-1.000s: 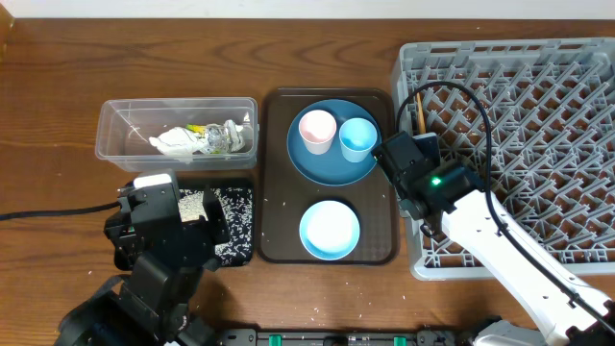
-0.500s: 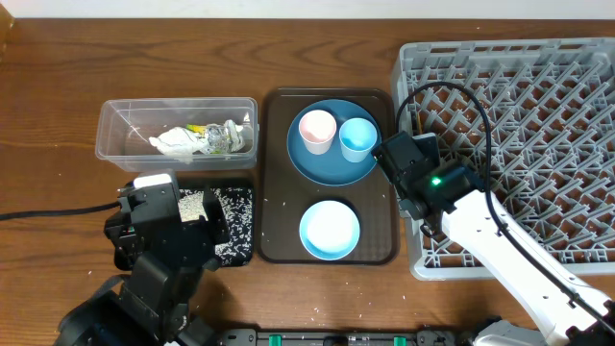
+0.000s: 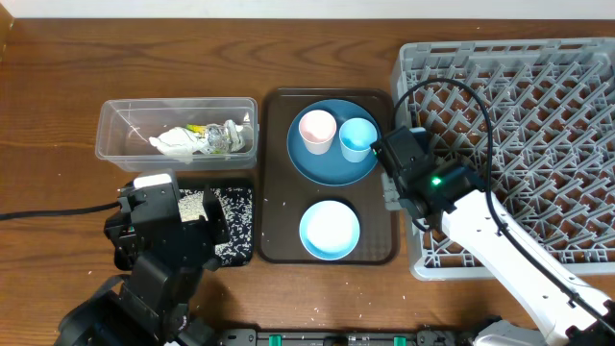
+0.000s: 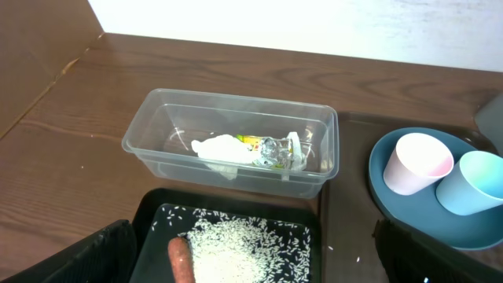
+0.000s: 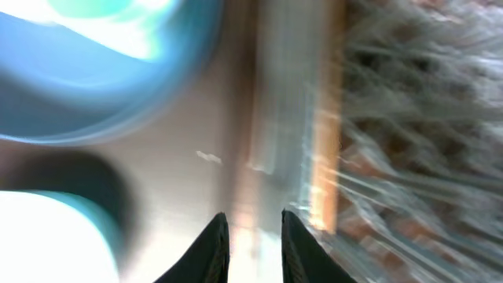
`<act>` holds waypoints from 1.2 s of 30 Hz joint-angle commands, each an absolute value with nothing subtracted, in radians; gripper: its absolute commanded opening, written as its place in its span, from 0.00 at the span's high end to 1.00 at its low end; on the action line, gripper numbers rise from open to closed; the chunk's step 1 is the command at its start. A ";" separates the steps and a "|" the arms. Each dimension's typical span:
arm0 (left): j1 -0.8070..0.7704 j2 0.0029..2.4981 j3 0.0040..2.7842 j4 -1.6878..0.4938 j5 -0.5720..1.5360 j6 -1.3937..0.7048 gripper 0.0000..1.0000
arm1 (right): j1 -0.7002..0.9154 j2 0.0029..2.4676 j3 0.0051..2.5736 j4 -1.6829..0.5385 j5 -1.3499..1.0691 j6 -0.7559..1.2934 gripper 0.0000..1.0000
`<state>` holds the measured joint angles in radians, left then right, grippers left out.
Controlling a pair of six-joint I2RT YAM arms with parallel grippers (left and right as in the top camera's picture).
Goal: Sort waste into correct bins and load items into the dishwasher rack
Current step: 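Move the right gripper left to the light-blue bowl on the tray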
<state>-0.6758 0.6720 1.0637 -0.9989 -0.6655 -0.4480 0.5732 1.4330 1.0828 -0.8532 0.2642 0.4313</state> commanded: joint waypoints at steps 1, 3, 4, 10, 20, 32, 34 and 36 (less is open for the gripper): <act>-0.672 0.671 1.079 -1.002 -0.688 -0.453 0.01 | 0.569 1.427 1.079 -0.773 -0.052 0.508 0.79; -0.672 0.671 1.079 -1.002 -0.688 -0.453 0.01 | 0.574 1.427 1.079 -0.714 -0.165 0.561 0.79; -0.672 0.671 1.079 -1.002 -0.688 -0.453 0.01 | 0.580 1.427 1.079 -0.695 -0.197 0.589 0.79; -0.672 0.671 1.079 -1.002 -0.688 -0.453 0.01 | 0.660 1.434 1.079 -0.682 -0.200 0.669 0.82; -0.672 0.671 1.079 -1.002 -0.689 -0.453 0.01 | 0.877 1.543 1.079 -0.613 -0.044 0.695 0.82; -0.672 0.671 1.079 -1.002 -0.689 -0.453 0.01 | 0.984 1.697 1.079 -0.552 0.019 0.712 0.82; -0.672 0.671 1.079 -1.002 -0.689 -0.453 0.01 | 0.991 1.712 1.079 -0.548 0.020 0.718 0.82; -0.672 0.671 1.079 -1.002 -0.689 -0.453 0.01 | 0.996 1.724 1.079 -0.548 0.020 0.718 0.82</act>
<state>-0.6758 0.6720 1.0637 -0.9989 -0.6655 -0.4480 0.9825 1.7065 1.0828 -0.5526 -0.0029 0.6968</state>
